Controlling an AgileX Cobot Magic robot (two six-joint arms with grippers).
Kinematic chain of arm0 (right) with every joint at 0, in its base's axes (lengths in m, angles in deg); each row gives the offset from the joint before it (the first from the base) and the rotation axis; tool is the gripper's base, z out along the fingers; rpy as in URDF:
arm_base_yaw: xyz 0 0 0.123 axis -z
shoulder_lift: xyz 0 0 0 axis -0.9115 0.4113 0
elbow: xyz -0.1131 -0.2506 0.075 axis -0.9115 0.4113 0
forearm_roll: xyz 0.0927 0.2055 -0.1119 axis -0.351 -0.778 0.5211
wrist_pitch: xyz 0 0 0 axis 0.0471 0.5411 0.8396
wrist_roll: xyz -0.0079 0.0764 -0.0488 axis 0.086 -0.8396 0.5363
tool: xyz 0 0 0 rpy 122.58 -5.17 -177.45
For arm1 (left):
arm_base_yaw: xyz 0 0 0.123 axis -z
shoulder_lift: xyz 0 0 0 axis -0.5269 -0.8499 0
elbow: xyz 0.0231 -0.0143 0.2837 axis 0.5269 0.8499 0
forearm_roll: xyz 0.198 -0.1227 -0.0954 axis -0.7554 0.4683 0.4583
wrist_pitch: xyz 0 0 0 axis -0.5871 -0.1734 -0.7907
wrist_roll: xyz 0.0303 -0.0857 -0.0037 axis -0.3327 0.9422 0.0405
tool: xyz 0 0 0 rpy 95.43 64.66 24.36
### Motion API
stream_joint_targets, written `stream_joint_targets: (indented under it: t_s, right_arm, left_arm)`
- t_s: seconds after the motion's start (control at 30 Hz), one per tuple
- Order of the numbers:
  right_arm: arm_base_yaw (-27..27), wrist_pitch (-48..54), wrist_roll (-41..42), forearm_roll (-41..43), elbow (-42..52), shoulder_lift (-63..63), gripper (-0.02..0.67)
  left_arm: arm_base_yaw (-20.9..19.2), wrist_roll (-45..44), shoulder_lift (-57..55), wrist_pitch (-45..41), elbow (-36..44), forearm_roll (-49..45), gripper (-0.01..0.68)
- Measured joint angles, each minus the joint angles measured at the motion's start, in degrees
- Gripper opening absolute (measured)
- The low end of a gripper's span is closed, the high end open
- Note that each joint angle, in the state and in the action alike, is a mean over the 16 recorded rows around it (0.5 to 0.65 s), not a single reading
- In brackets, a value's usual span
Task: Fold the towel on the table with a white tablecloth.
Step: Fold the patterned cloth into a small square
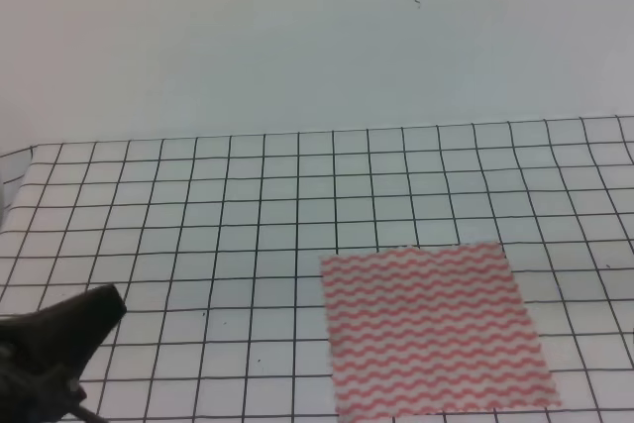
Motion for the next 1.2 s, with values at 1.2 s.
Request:
stream_joint_targets:
  t_s: [1.2]
  right_arm:
    - [0.0,-6.41,3.31,-12.05,-0.39,40.66,0.245]
  left_arm:
    - [0.0,0.02,-6.93,-5.5,-0.33,0.18,-0.002]
